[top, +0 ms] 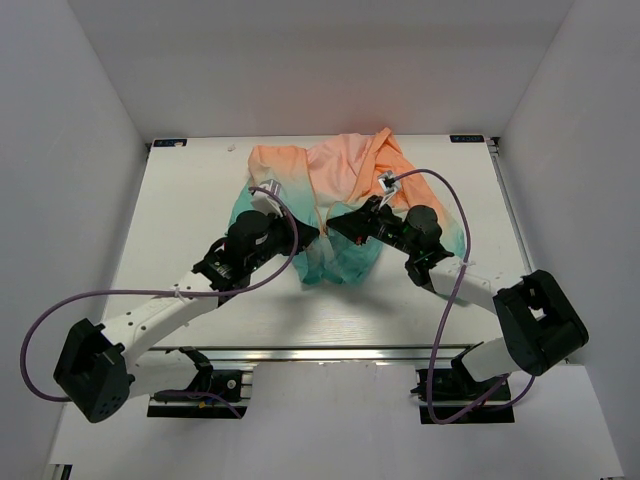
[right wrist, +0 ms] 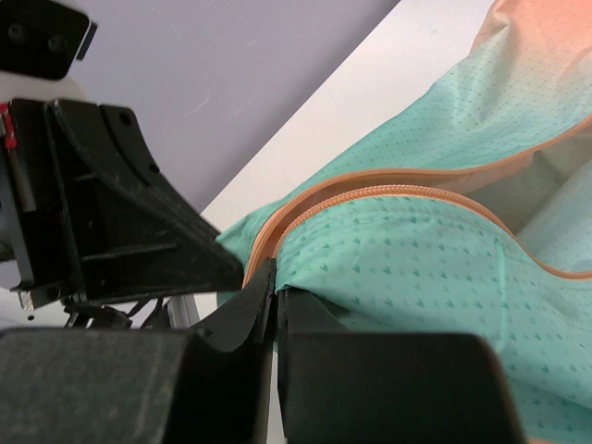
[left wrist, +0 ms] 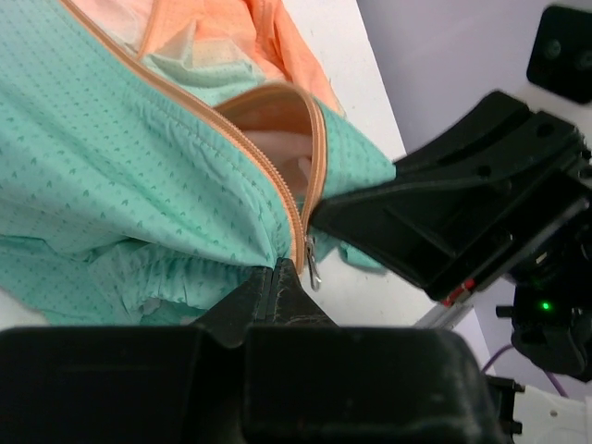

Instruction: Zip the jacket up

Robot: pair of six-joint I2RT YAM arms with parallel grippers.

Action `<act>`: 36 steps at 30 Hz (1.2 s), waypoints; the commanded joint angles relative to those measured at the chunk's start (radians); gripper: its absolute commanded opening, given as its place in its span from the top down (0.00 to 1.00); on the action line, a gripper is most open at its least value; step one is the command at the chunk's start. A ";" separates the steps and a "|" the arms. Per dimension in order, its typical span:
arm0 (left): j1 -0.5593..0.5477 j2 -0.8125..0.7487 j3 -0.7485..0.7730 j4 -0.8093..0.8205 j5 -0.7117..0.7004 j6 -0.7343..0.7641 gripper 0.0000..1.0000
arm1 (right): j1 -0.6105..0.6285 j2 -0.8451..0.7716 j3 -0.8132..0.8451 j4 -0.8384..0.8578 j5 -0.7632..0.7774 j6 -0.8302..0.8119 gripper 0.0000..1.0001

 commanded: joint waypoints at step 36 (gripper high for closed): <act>-0.005 -0.062 -0.010 0.019 -0.007 0.031 1.00 | 0.000 -0.072 -0.017 -0.040 -0.129 -0.014 1.00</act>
